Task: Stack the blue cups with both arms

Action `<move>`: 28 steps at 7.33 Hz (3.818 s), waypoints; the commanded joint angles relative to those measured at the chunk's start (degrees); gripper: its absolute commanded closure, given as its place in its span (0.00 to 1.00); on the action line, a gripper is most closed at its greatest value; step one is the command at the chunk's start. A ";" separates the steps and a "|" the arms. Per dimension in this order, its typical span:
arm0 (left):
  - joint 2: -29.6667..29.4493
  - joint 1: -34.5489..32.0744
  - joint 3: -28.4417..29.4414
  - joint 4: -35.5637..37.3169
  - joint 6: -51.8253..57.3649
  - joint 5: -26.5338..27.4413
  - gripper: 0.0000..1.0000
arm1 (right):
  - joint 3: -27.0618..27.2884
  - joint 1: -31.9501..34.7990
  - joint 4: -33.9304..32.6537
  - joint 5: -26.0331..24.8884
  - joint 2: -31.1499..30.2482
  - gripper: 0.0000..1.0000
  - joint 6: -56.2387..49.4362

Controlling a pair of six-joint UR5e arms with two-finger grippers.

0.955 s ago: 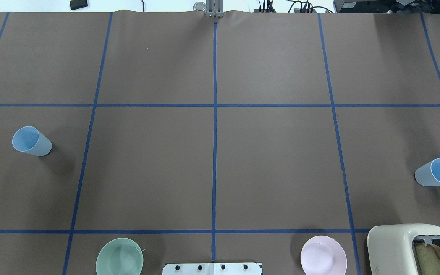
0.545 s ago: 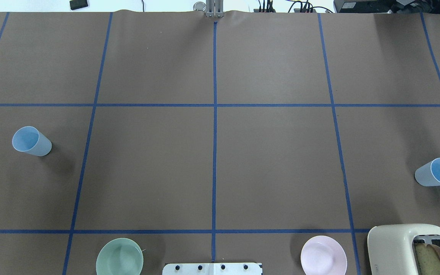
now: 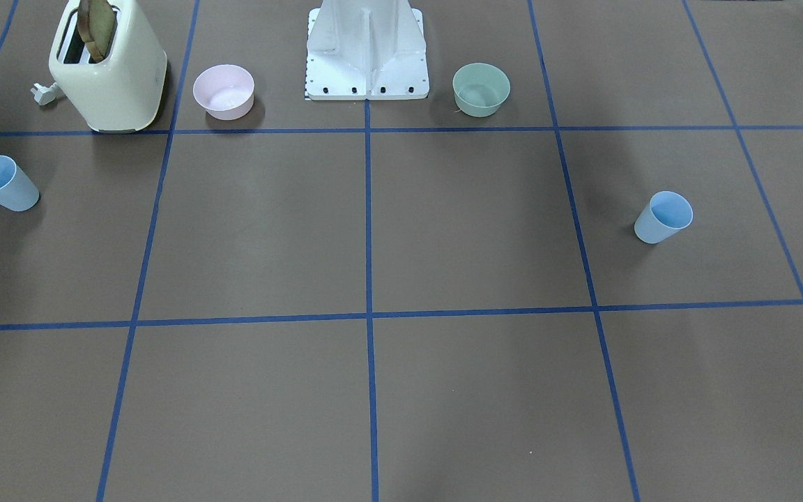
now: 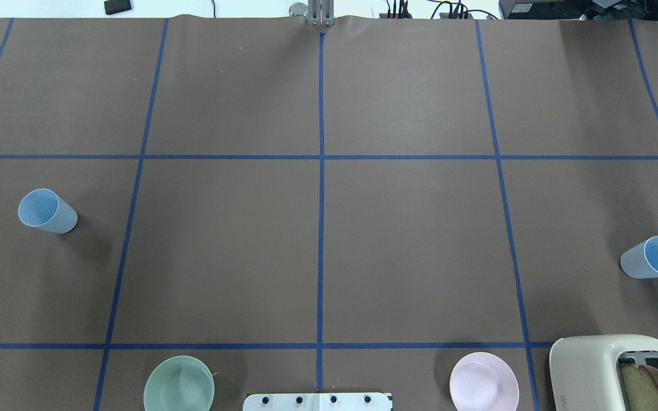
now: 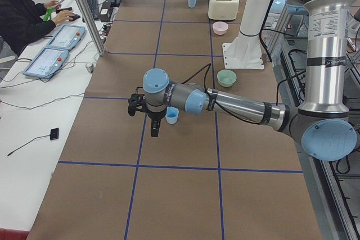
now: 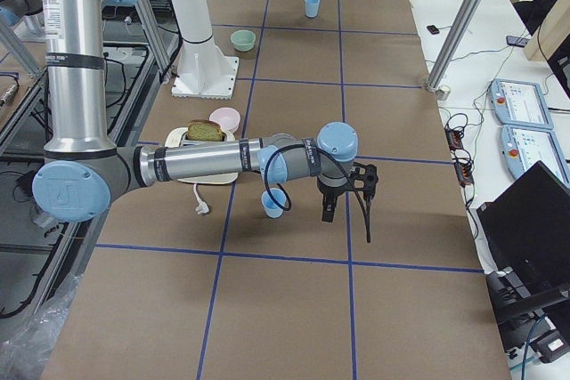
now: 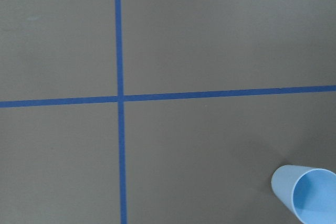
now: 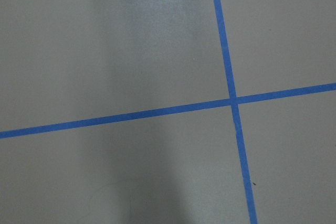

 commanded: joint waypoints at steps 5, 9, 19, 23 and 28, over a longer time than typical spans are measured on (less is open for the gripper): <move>3.03 10.12 0.46 -13.14 -16.46 0.82 0.01 | 0.15 -1.61 26.15 -0.78 -12.18 0.00 -1.93; 2.78 16.90 0.46 -17.04 -25.45 5.57 0.01 | 0.24 -9.08 31.53 -4.65 -17.81 0.00 -2.37; -1.79 18.65 4.24 -17.13 -25.90 5.48 0.05 | 1.20 -18.06 36.15 -7.39 -16.96 0.00 -1.57; -1.79 21.21 4.42 -17.30 -28.10 5.48 0.16 | 1.38 -19.73 36.15 -8.09 -16.87 0.00 -1.66; -1.79 21.21 4.86 -17.30 -27.92 5.48 0.20 | 1.47 -22.01 36.15 -9.58 -17.31 0.22 -2.45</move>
